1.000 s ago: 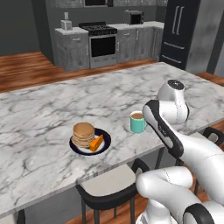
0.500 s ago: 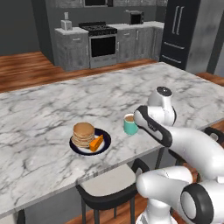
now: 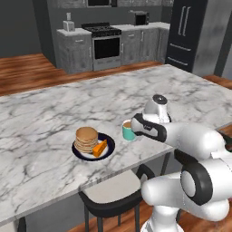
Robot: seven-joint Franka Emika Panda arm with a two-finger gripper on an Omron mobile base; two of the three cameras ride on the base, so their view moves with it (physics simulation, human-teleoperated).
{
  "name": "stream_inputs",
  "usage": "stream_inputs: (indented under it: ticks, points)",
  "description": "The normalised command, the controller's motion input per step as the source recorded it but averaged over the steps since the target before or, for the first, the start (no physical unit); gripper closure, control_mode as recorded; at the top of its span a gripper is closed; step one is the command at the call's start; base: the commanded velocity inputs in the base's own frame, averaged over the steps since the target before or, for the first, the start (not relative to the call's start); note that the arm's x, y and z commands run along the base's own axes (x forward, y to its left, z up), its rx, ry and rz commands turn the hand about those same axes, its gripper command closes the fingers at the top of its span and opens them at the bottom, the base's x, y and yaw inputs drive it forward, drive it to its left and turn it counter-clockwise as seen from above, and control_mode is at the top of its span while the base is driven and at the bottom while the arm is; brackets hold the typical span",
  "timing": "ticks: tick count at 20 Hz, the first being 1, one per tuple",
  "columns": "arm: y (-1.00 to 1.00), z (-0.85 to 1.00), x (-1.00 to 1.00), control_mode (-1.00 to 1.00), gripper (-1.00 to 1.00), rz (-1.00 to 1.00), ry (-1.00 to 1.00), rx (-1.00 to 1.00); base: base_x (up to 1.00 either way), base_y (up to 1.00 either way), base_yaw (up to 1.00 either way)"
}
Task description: Pick up the brewed coffee from the coffee machine and place it next to the breakfast plate on the dining counter.
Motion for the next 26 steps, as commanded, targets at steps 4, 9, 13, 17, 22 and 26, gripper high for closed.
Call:
stream_inputs:
  ticks: [4,9,13,17,22,26]
  points:
    - [0.04,-0.31,0.31,-1.00,1.00,0.00,0.00,0.00,0.00,0.00,0.00]
    - [0.00,-0.31,0.31,-1.00,1.00,0.00,0.00,0.00,0.00,0.00,0.00]
    - [0.04,-0.26,0.31,-1.00,1.00,0.00,0.00,0.00,0.00,0.00,0.00]
    - [0.06,-0.16,0.23,-1.00,1.00,0.00,0.00,0.00,0.00,0.00,0.00]
    - [0.07,-0.12,0.19,-1.00,1.00,0.00,0.00,0.00,0.00,0.00,0.00]
    - [0.11,-0.26,0.23,-1.00,1.00,0.00,0.00,0.00,0.00,0.00,0.00]
